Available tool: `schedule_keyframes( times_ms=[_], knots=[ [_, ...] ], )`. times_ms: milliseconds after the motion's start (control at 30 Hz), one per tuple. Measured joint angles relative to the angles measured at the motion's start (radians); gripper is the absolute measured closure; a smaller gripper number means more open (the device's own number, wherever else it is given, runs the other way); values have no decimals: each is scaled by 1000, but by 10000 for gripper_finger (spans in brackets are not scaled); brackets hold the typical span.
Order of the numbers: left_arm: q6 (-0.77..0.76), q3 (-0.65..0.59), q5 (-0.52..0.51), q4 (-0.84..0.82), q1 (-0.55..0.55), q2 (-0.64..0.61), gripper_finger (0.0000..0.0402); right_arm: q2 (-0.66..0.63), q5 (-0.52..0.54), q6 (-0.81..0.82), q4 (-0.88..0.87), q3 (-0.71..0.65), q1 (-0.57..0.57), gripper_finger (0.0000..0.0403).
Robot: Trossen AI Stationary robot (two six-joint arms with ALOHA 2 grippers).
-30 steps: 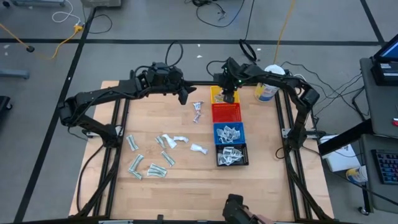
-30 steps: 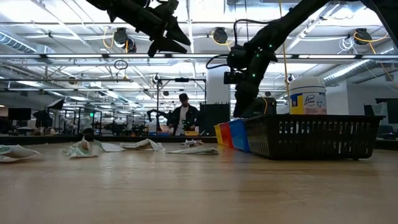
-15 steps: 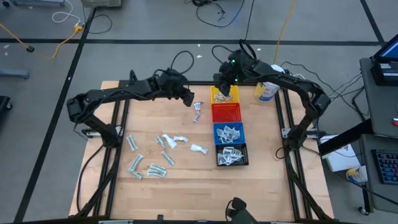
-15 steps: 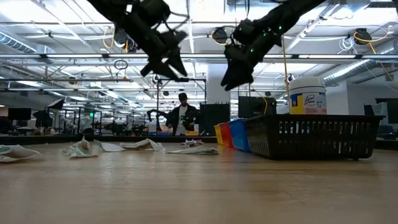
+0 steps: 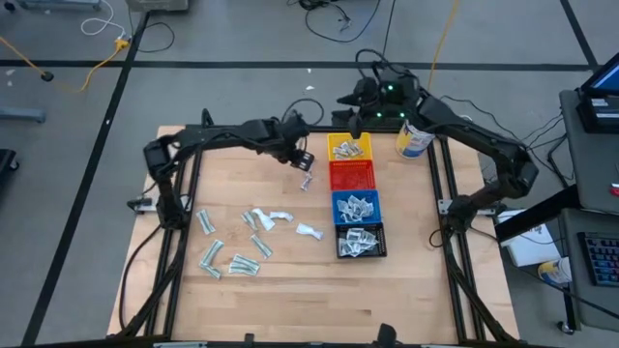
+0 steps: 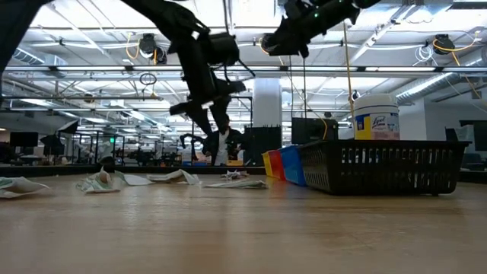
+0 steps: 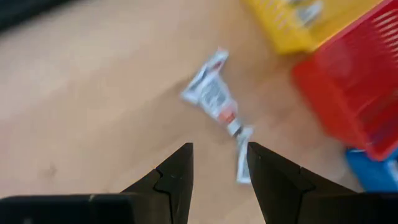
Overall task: Pick & Place First Aid Supplies
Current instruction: Put the orange ointment pack into the yellow bin
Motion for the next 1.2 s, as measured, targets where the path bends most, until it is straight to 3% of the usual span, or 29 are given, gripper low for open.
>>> schedule_keyframes(
  times_ms=[333, 567, 700, 1200],
  knots=[
    [-178, 58, 58, -50, -60, 164, 258, -74, 32, -27, 0, 0, -1, 190],
    [-196, 58, 57, 48, -111, 210, 302, -81, 32, -37, -3, 0, -1, 190],
    [-205, 58, 15, 18, -122, 223, 320, -80, 29, -37, -4, 0, -1, 190],
    [-202, 63, 29, 46, -133, 295, 325, -80, -11, -33, -5, 0, -1, 190]
  ],
)
